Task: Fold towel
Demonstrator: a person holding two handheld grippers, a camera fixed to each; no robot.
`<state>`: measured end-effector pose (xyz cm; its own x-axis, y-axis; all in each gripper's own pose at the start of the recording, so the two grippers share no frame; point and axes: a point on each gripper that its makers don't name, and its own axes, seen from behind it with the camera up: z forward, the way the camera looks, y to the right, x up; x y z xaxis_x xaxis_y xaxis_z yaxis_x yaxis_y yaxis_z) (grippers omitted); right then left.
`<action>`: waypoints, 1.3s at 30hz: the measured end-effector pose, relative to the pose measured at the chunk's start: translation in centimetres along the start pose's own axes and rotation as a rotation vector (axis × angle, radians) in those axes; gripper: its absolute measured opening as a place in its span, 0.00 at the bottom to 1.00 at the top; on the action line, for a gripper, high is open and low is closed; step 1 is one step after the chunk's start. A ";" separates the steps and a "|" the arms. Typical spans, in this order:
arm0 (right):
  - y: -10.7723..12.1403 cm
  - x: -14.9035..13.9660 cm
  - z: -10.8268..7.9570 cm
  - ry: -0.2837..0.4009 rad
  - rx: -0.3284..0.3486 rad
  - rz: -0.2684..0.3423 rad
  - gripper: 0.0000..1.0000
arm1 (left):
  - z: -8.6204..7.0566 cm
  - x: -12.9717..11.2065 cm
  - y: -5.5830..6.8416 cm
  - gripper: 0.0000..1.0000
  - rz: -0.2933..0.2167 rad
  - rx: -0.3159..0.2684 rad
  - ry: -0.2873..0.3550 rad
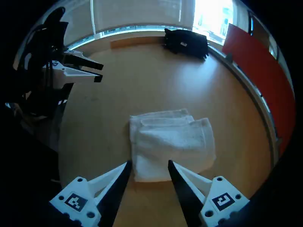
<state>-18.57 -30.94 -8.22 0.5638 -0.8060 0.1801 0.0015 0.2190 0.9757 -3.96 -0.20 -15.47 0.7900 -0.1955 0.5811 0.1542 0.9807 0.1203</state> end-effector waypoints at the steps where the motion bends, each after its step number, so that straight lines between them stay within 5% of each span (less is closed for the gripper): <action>1: 0.0 -0.2 0.0 0.000 -0.004 0.006 0.74 | 0.0 0.0 0.1 0.85 0.001 -0.002 -0.001; 18: -1.7 -4.2 1.7 -0.030 -0.050 0.119 0.74 | 0.2 0.0 0.7 0.85 0.013 -0.024 -0.005; 39: -2.1 -5.3 2.8 -0.055 -0.120 0.232 0.74 | 0.6 -0.1 0.6 0.85 0.015 -0.034 -0.012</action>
<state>-23.91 -28.67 -10.91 0.5146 -0.7549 0.4066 -0.0225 0.4622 0.8865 -4.25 0.45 -14.98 0.7855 -0.1802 0.5920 0.1621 0.9832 0.0841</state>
